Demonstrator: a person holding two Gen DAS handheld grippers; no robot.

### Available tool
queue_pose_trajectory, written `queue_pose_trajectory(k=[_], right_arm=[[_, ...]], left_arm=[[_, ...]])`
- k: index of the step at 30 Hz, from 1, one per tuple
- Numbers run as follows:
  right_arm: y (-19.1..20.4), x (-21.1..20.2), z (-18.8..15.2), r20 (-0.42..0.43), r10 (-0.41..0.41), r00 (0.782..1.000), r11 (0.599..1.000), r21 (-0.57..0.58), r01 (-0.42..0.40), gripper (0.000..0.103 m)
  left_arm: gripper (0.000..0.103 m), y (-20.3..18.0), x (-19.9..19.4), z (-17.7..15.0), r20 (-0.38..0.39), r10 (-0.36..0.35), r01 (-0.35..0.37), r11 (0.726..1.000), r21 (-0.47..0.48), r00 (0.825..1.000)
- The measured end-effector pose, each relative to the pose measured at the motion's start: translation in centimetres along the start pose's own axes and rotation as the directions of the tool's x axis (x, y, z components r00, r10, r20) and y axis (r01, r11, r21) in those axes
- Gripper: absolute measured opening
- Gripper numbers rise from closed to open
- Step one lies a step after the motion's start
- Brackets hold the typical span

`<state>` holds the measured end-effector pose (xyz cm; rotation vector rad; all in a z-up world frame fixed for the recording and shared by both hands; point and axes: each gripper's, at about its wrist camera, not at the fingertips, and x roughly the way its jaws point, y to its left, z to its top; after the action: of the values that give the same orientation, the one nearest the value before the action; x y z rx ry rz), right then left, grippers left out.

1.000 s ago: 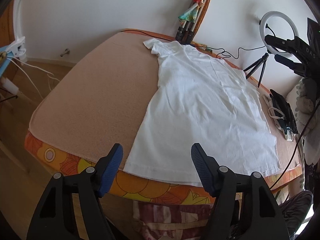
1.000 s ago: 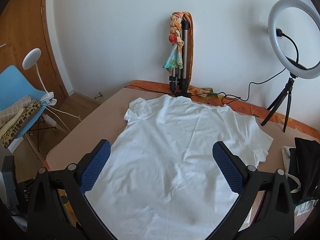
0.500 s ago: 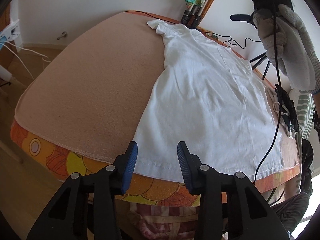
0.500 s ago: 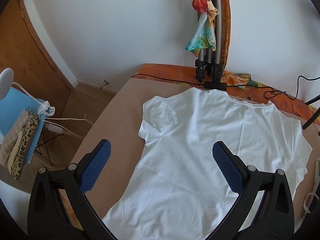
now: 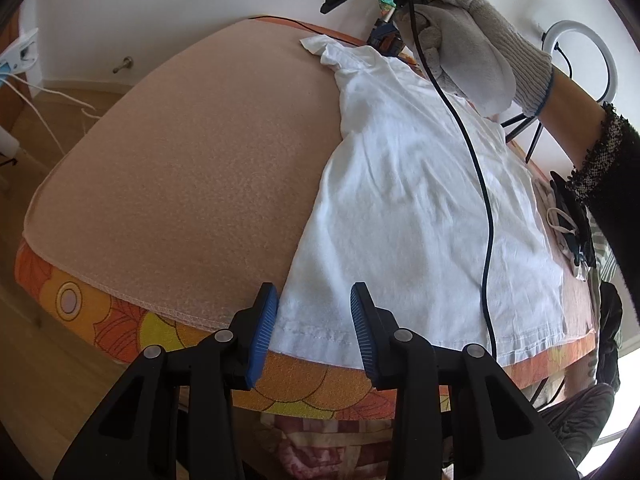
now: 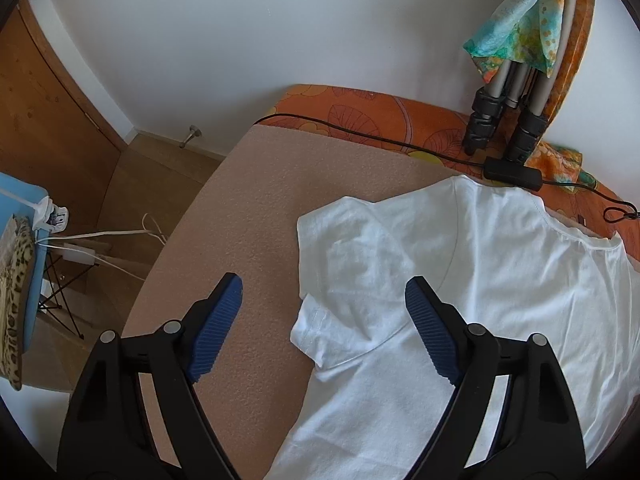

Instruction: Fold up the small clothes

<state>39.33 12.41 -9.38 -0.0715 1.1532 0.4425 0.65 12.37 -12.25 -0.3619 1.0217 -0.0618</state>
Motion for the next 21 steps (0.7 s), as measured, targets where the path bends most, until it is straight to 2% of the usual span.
queue_pose_trajectory(k=[1,5,11,20,21], right_arm=[[0.1,0.5,0.3,-0.002,-0.001,1.0,1.0,0.001,0.001,0.084],[0.5,2.5,1.1,-0.02,-0.014,1.0,1.0,-0.006,0.013,0.08],[1.3,6.0,1.6,-0.052,-0.066,0.997,0.997,-0.038,0.064,0.07],[1.6,7.9,1.9,-0.066,-0.145,0.987,0.985,-0.098,0.139,0.066],[1.6,8.1,1.9,-0.069,-0.159,0.985,0.983,-0.106,0.152,0.062]], left_arm=[[0.035,-0.2,0.0,0.0,0.002,0.005,-0.005,1.0,0.012,1.0],[0.023,-0.3,0.3,0.1,0.0,0.01,-0.01,1.0,0.025,1.0],[0.011,0.4,0.6,0.5,-0.002,-0.038,0.038,0.999,-0.015,0.999],[0.004,0.8,0.6,0.5,0.024,-0.099,0.1,0.994,-0.048,0.995],[0.004,0.7,0.5,0.4,0.032,-0.108,0.109,0.993,-0.044,0.994]])
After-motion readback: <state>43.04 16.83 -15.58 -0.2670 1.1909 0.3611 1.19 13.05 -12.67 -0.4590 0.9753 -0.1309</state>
